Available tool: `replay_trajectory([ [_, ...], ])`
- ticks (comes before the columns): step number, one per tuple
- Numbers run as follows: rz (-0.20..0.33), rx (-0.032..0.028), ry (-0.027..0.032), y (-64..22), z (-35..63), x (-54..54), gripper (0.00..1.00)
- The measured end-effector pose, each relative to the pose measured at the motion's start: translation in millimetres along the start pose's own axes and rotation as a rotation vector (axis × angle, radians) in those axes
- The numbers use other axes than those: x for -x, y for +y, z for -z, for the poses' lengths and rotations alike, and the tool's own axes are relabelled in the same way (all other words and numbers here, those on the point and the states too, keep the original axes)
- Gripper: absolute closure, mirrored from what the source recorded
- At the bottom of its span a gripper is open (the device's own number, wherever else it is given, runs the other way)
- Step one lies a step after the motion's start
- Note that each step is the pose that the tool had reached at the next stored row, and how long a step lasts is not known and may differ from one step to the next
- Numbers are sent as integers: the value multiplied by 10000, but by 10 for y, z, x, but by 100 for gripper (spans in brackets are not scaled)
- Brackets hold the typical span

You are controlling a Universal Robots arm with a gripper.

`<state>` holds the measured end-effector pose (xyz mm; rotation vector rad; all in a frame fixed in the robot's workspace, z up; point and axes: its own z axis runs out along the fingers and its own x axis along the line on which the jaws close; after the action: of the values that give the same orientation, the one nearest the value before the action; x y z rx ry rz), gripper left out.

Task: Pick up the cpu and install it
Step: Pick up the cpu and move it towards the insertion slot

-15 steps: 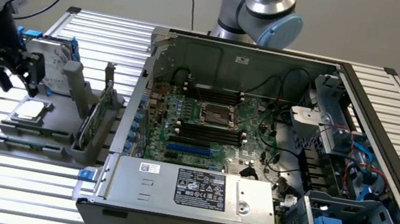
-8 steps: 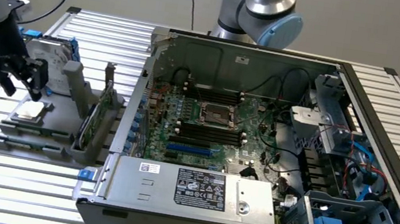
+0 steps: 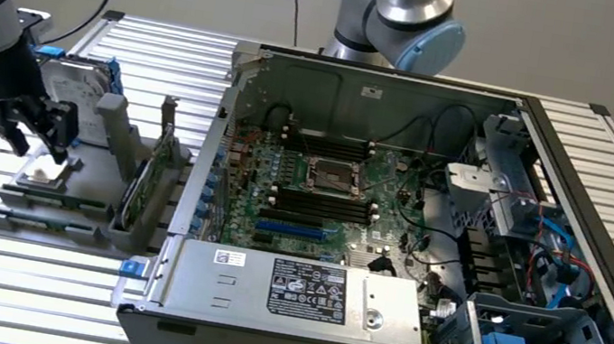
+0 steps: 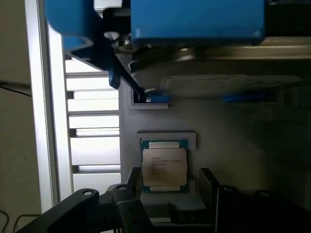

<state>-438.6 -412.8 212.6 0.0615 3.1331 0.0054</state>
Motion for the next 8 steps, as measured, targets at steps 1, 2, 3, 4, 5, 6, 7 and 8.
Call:
replay_trajectory([
  [1, 2, -1, 1, -1, -17, 0, 40],
  [2, 5, 0, 0, -2, -36, -1, 40],
  [3, 11, 2, 0, -2, -56, 0, 40],
  [4, 19, 4, 1, -3, -73, 0, 40],
  [5, 31, 19, 1, -3, -89, 0, 40],
  [6, 44, 37, 3, -3, -102, 0, 40],
  [7, 60, 57, 2, -3, -115, 0, 40],
  [8, 74, 74, 4, -3, -125, -1, 40],
])
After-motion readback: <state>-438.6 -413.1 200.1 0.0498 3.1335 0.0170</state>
